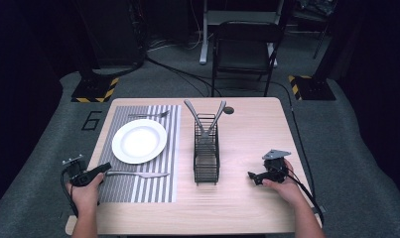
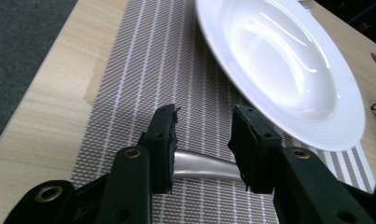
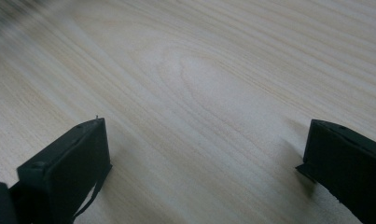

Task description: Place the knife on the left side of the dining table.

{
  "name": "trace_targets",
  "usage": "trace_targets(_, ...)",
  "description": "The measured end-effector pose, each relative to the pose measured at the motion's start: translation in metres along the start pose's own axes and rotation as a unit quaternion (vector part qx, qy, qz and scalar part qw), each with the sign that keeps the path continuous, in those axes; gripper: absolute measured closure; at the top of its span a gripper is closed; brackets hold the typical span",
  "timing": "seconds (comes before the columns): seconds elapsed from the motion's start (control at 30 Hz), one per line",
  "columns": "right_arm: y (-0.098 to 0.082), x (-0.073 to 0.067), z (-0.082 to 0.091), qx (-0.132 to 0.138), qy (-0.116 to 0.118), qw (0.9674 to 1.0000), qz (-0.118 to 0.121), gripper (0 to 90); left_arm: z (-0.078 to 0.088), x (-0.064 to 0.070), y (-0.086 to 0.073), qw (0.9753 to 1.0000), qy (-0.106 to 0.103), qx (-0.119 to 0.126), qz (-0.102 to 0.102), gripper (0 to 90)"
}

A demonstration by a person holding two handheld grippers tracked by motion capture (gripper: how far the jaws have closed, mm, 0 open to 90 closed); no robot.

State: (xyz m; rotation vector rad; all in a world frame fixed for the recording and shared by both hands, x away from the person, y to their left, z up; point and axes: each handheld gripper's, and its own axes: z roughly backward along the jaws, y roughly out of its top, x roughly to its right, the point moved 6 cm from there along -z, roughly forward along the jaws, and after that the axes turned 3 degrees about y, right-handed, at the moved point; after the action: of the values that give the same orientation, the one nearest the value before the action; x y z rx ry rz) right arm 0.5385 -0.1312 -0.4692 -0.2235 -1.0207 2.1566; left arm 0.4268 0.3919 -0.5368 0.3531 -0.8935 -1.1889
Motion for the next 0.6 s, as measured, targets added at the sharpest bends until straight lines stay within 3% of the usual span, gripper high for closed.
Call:
trace_targets(0.1,0.000,0.000,0.000,0.000,0.000,1.0000,0.000,0.0,0.004,0.008,0.002,0.9996,-0.003,0.001,-0.026,59.2)
trace_targets(0.37,0.000,0.000,0.000,0.000,0.000,1.0000,0.000,0.0,0.009,0.037,0.001,0.9981,-0.019,-0.001,-0.059,56.7)
trace_targets(0.6,0.000,0.000,0.000,0.000,0.000,1.0000,0.000,0.0,0.011,0.066,-0.003,0.9916,-0.048,-0.011,-0.120,55.1)
